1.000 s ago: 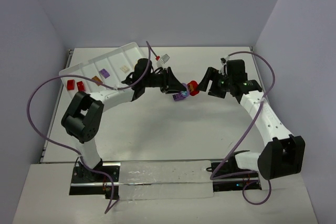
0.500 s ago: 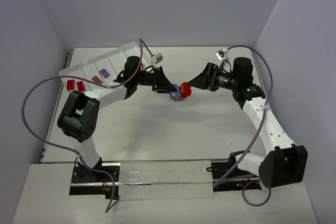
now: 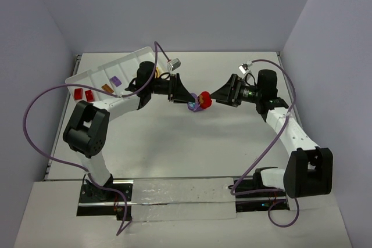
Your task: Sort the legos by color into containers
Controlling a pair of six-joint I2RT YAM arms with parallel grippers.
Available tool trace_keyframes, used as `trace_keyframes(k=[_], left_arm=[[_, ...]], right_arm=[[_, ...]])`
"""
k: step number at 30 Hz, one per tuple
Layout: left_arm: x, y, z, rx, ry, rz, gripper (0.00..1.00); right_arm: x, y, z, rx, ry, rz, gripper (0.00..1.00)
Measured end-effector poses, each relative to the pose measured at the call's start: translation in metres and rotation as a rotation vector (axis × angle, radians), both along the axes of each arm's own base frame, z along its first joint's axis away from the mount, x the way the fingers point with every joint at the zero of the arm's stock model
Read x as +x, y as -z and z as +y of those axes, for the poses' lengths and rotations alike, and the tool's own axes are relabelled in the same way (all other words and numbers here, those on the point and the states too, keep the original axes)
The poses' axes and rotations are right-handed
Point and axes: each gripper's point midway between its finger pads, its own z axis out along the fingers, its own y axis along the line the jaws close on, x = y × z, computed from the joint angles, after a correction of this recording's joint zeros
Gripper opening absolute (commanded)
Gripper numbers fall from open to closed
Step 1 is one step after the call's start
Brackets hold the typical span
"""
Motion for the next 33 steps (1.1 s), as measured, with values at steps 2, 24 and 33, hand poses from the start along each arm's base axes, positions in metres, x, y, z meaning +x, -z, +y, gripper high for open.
trace_keyframes(k=[2, 24, 33], left_arm=[[0.000, -0.002, 0.000, -0.006, 0.002, -0.005, 0.00], [0.002, -0.029, 0.005, -0.078, 0.006, -0.038, 0.00], [0.001, -0.031, 0.006, -0.072, 0.003, -0.060, 0.00]], right_arm=[[-0.001, 0.002, 0.002, 0.012, -0.020, 0.006, 0.82], [-0.013, -0.002, 0.031, 0.227, -0.138, 0.054, 0.08], [-0.013, -0.005, 0.028, 0.191, -0.089, 0.027, 0.00]])
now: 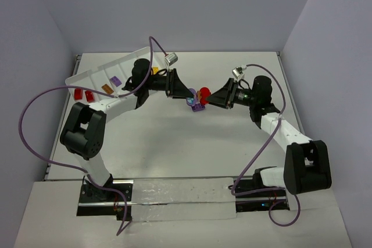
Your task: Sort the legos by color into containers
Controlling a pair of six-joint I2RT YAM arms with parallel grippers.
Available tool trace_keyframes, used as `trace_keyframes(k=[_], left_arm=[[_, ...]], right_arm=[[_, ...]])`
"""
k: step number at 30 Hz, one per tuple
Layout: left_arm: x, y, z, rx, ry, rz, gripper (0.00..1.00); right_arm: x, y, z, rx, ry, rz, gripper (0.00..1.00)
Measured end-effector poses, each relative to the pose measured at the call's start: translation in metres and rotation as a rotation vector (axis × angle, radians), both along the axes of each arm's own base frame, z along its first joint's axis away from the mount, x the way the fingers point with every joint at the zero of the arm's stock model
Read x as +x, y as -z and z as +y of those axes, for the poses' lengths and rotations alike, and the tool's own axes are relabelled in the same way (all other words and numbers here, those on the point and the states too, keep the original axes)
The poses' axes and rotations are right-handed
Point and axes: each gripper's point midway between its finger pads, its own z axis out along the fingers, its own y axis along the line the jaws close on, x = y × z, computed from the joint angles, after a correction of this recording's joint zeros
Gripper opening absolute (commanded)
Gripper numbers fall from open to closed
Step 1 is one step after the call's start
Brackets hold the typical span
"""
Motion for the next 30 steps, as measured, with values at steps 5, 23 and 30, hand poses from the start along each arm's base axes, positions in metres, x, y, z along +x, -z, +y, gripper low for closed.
trace_keyframes(k=[5, 23, 30], left_arm=[[0.000, 0.005, 0.000, 0.015, -0.002, 0.005, 0.00], [0.061, 0.063, 0.076, 0.288, -0.279, 0.111, 0.00], [0.117, 0.075, 0.221, 0.477, -0.743, 0.215, 0.00]], right_arm=[[0.005, 0.003, -0.006, -0.065, 0.073, -0.020, 0.00], [0.015, 0.091, -0.058, -0.455, 0.364, 0.206, 0.00], [0.011, 0.104, -0.074, -0.552, 0.421, 0.233, 0.00]])
